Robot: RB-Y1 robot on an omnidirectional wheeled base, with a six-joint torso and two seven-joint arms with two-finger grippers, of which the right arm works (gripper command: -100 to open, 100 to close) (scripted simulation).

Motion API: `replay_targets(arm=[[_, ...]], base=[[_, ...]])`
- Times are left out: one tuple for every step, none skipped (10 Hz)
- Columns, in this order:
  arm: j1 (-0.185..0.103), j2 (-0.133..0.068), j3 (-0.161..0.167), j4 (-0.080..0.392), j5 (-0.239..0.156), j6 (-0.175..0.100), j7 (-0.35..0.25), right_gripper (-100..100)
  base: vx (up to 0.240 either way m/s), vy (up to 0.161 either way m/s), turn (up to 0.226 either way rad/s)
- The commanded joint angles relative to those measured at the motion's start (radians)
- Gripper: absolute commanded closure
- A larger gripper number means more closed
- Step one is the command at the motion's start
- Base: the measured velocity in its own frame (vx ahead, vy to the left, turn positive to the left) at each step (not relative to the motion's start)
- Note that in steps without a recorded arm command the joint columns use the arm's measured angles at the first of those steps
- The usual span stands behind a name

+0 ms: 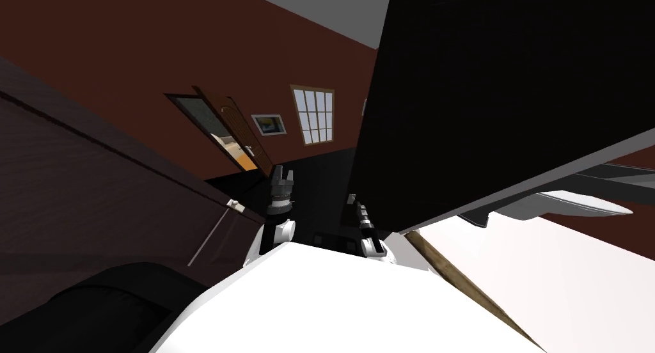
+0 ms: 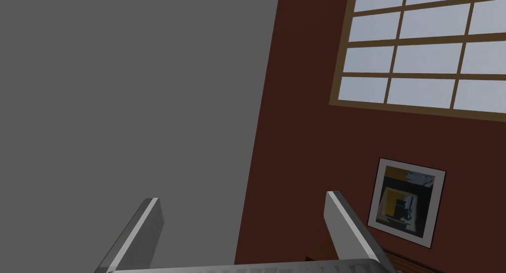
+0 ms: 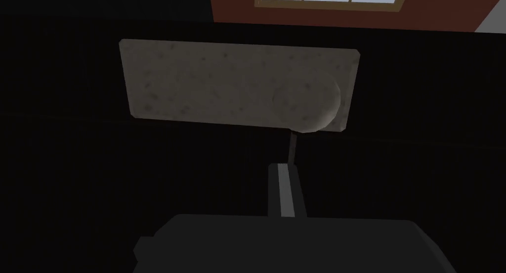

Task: Push the door open

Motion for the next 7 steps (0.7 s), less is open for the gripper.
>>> replay_targets(arm=[[0.007,0.003,-0.002,-0.01,-0.004,0.004,-0.001,-100],[0.01,0.008,-0.004,-0.014,-0.008,0.006,-0.001,-100],[0.013,0.015,-0.007,-0.018,-0.011,0.007,-0.001,-100],[0.017,0.027,-0.01,-0.023,-0.016,0.009,-0.001,-100],[0.02,0.041,-0.012,-0.027,-0.02,0.011,-0.001,-100],[0.019,0.033,-0.011,-0.023,-0.017,0.009,0.0,-100],[0.019,0.023,-0.014,-0.02,-0.019,0.003,0.001,-100]], base=[[-0.247,0.057,-0.061],[-0.235,0.074,-0.068],[-0.206,0.073,-0.082],[-0.236,0.12,-0.09],[-0.245,0.117,-0.083],[-0.106,0.047,-0.02],[0.092,0.058,0.032]])
